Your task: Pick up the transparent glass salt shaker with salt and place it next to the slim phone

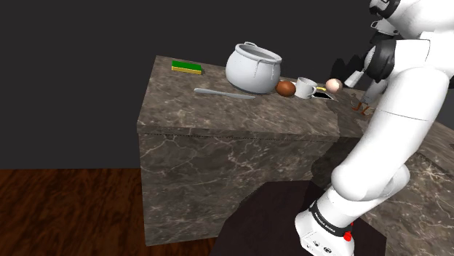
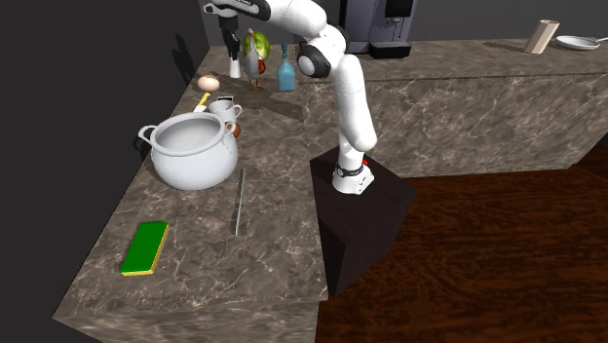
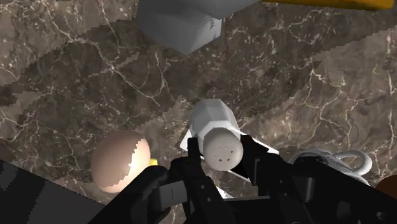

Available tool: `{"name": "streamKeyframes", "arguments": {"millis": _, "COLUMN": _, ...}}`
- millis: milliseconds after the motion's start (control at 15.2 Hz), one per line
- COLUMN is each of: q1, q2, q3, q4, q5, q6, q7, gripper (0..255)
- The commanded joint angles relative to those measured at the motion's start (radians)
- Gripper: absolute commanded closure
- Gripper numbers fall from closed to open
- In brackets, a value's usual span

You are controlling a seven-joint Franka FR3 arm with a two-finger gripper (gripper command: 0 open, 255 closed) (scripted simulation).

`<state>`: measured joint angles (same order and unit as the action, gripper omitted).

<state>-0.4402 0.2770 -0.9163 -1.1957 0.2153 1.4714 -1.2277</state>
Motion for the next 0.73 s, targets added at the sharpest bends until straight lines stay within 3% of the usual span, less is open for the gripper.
{"name": "streamKeyframes", "arguments": {"millis": 0, "q1": 0.032, "q2": -0.029, "q3": -0.002, "q4": -0.064, "q5": -0.026, "q6": 0.043, "q7": 0.011, "gripper": 255}}
{"name": "streamKeyframes", "arguments": {"millis": 660, "q1": 0.101, "q2": -0.105, "q3": -0.001, "q4": -0.28, "q5": -0.092, "q6": 0.208, "q7": 0.043, "gripper": 255}}
